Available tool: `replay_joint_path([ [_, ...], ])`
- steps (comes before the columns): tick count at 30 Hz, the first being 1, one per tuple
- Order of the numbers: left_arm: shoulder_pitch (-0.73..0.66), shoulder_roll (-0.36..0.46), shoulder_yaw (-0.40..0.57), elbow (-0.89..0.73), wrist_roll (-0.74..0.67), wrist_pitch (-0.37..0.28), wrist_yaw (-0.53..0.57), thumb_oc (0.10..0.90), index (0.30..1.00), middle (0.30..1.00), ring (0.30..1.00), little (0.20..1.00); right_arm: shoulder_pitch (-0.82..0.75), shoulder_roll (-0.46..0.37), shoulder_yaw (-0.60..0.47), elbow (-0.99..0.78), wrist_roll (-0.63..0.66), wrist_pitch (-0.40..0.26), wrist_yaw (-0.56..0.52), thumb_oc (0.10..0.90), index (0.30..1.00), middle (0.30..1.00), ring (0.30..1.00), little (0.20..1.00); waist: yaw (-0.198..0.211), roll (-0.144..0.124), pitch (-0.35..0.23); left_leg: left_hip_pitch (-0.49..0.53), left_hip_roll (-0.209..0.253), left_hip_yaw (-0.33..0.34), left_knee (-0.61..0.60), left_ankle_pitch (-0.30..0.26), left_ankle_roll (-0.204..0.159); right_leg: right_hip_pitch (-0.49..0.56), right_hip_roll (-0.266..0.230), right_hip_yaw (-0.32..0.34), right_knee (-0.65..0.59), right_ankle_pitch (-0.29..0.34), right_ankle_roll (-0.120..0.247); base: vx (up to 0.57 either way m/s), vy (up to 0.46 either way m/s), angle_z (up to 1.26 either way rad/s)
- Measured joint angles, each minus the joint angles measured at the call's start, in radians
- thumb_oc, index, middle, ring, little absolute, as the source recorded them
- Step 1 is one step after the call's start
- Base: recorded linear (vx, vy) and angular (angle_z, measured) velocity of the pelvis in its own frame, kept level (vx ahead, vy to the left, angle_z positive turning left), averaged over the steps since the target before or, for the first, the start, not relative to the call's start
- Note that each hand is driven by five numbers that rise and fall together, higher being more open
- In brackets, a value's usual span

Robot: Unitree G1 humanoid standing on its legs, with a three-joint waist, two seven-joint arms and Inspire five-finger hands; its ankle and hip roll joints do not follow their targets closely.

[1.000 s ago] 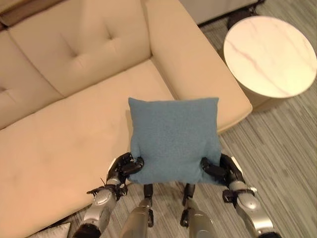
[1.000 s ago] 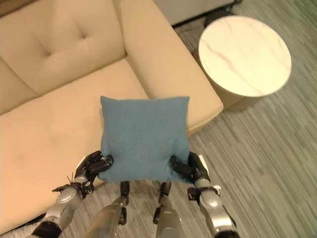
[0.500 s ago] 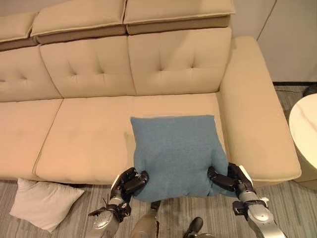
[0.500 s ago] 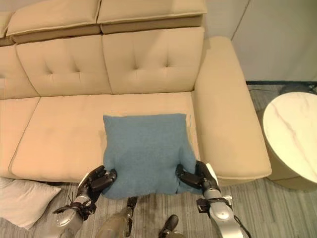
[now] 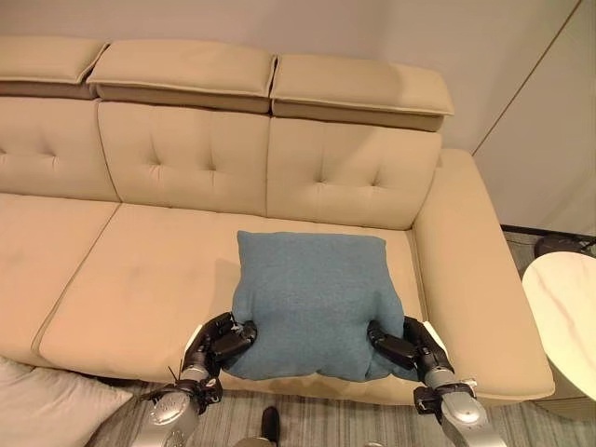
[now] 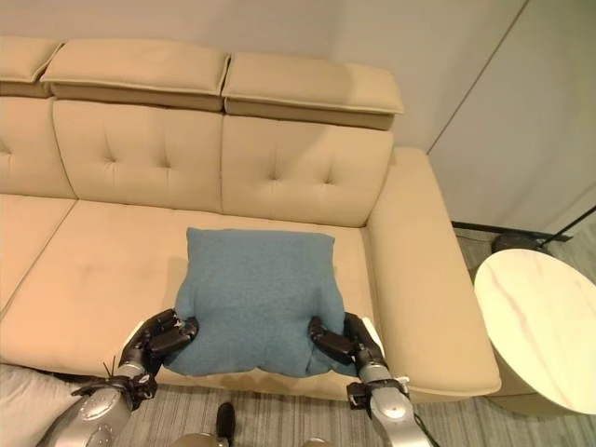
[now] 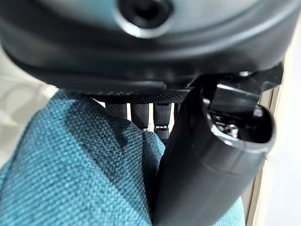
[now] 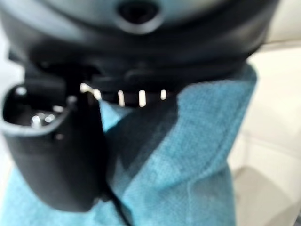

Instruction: Pick up all the scattered cushions and arrange them neatly on the sofa.

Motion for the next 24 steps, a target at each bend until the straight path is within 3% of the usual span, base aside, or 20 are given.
replay_joint_path([
  [2,0.018,-0.001,-0.008,0.000,0.013,0.001,0.000,0.400,0.300,0.300,0.300,0.300,0.015,-0.004,0.000,0.001,0.000,0.002,-0.001,0.400,0.300,0.300,0.300,0.300,-0.021,0.002,0.002,0.011,-0.012,-0.022,-0.007,0.005,-0.009,-0.015,0.023,-0.029,-0.089,0.113,-0.079,0.11,-0.097,0.47],
  [6,0.035,-0.033,-0.023,-0.001,0.019,0.006,0.000,0.400,0.300,0.300,0.300,0.300,0.049,-0.016,-0.024,0.003,0.000,0.005,-0.001,0.400,0.300,0.300,0.300,0.300,-0.023,0.024,0.005,0.010,0.021,-0.079,-0.010,0.016,-0.056,0.093,0.068,-0.092,-0.277,0.183,-0.112,0.07,-0.105,0.34],
  [8,0.034,-0.047,-0.033,-0.001,0.019,0.006,0.000,0.400,0.300,0.300,0.300,0.300,0.048,-0.026,-0.034,0.003,0.000,0.006,-0.001,0.400,0.300,0.300,0.300,0.300,-0.021,0.027,0.006,0.001,0.028,-0.085,-0.005,0.022,-0.078,0.111,0.081,-0.108,-0.304,0.188,-0.119,0.06,-0.101,0.46],
  [10,0.014,-0.048,-0.058,-0.001,0.027,0.007,0.000,0.400,0.300,0.300,0.300,0.300,0.053,-0.039,-0.056,0.003,0.000,0.007,-0.001,0.400,0.300,0.300,0.300,0.300,-0.040,0.016,0.011,-0.054,0.006,-0.085,0.100,0.014,-0.095,0.151,0.059,-0.154,-0.348,0.191,-0.123,0.03,-0.017,0.64],
  [17,-0.011,-0.057,-0.050,-0.002,0.030,0.007,0.000,0.400,0.300,0.300,0.300,0.300,0.022,-0.051,-0.058,0.003,0.001,0.007,-0.004,0.400,0.300,0.300,0.300,0.300,-0.044,0.016,0.013,-0.054,0.021,-0.038,0.143,0.011,-0.097,0.179,0.073,-0.146,-0.362,0.179,-0.138,0.09,0.031,-0.01],
  [18,-0.024,-0.056,-0.050,-0.002,0.032,0.007,0.000,0.400,0.300,0.300,0.300,0.300,0.018,-0.049,-0.058,0.003,0.002,0.007,-0.008,0.400,0.300,0.300,0.300,0.300,-0.044,-0.001,0.023,-0.102,0.020,-0.028,0.230,-0.011,-0.125,0.180,0.069,-0.138,-0.367,0.178,-0.157,0.11,0.079,-0.17],
  [19,-0.029,-0.051,-0.049,-0.003,0.034,0.007,0.000,0.400,0.300,0.300,0.300,0.300,0.016,-0.047,-0.057,0.003,0.003,0.008,-0.011,0.400,0.300,0.300,0.300,0.300,-0.038,-0.018,0.032,-0.128,0.020,-0.018,0.245,-0.039,-0.120,0.184,0.064,-0.126,-0.377,0.189,-0.166,0.17,0.110,-0.31],
  [20,-0.027,-0.051,-0.049,-0.002,0.036,0.007,0.000,0.400,0.300,0.300,0.300,0.300,0.017,-0.049,-0.058,0.003,0.003,0.008,-0.011,0.400,0.300,0.300,0.300,0.300,-0.025,-0.020,0.034,-0.126,0.030,-0.018,0.211,-0.037,-0.116,0.184,0.069,-0.118,-0.376,0.191,-0.166,0.18,0.112,-0.36],
  [23,-0.019,-0.050,-0.053,-0.002,0.040,0.009,0.000,0.400,0.300,0.300,0.300,0.300,0.026,-0.047,-0.065,0.003,0.002,0.010,-0.010,0.400,0.300,0.300,0.300,0.300,-0.050,-0.004,0.027,-0.088,0.064,0.000,0.112,-0.034,-0.113,0.206,0.097,-0.114,-0.376,0.171,-0.156,0.16,0.144,-0.18],
  [24,-0.019,-0.050,-0.054,-0.002,0.045,0.009,0.000,0.400,0.300,0.300,0.300,0.300,0.031,-0.044,-0.068,0.003,0.002,0.012,-0.010,0.400,0.300,0.300,0.300,0.300,-0.052,0.001,0.024,-0.069,0.071,0.000,0.088,-0.002,-0.100,0.205,0.104,-0.103,-0.366,0.166,-0.145,0.12,0.167,-0.26],
])
